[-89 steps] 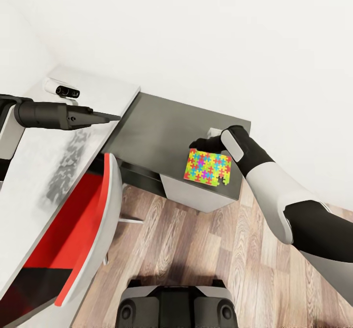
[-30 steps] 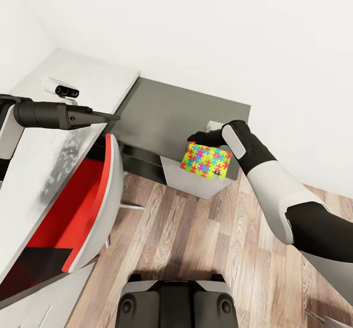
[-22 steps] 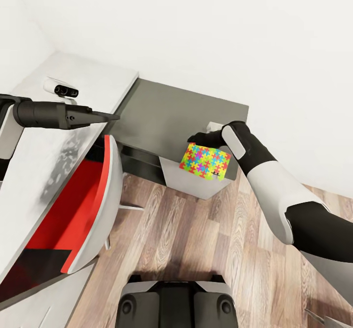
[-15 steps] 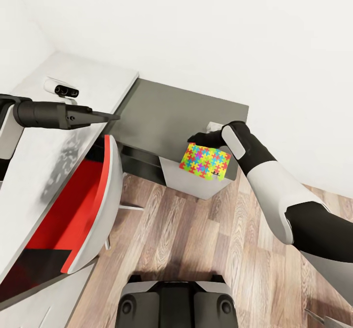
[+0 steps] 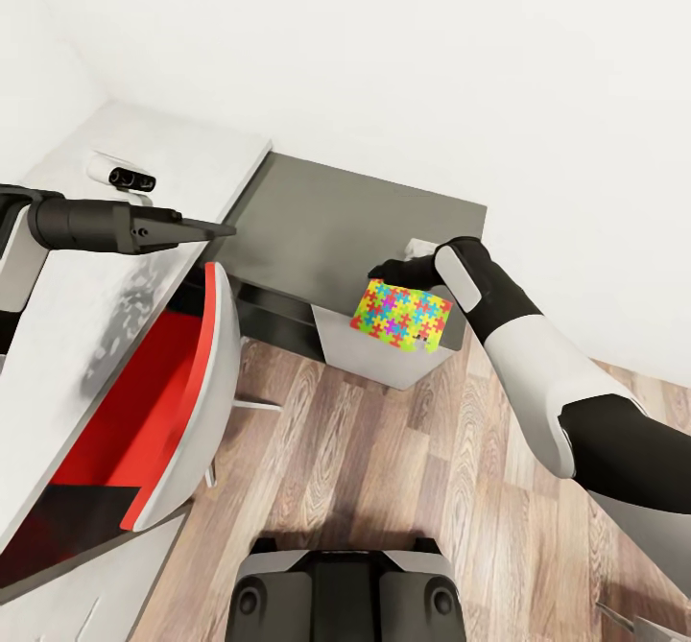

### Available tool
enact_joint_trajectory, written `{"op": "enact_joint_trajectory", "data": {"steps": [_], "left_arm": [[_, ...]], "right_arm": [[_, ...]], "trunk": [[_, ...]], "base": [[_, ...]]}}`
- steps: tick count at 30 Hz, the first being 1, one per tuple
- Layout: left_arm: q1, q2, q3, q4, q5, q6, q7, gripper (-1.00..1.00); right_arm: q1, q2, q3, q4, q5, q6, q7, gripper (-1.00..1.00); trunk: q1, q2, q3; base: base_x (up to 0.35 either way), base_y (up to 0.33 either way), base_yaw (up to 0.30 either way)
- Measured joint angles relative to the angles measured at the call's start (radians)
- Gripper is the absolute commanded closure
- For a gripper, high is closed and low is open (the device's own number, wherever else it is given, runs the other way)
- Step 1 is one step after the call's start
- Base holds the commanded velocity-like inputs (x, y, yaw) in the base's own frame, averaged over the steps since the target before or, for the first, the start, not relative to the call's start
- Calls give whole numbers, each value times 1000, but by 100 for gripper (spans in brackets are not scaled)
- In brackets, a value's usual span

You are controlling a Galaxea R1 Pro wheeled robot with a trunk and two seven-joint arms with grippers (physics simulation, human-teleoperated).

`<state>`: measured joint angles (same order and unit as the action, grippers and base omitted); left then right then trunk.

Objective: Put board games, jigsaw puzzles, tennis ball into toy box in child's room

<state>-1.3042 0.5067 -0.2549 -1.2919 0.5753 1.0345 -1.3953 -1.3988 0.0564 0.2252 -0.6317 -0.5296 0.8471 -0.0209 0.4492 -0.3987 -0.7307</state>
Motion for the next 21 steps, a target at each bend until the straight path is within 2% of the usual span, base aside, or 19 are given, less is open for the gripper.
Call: {"op": "enact_joint_trajectory", "data": {"steps": [4, 10, 21], "left_arm": [[0, 0, 1, 0, 0, 0, 0, -100], [0, 0, 0, 0, 0, 0, 1, -100], [0, 0, 1, 0, 0, 0, 0, -100]], "right_arm": [[0, 0, 0, 3, 3, 0, 3, -100], [0, 1, 0, 20, -15, -1, 5, -100], [0, 0, 0, 21, 2, 1, 4, -100]], "trunk": [[0, 0, 1], [0, 0, 7], [0, 0, 9]], "base": [[0, 0, -16], [0, 0, -78], [-3, 0, -8]]}}
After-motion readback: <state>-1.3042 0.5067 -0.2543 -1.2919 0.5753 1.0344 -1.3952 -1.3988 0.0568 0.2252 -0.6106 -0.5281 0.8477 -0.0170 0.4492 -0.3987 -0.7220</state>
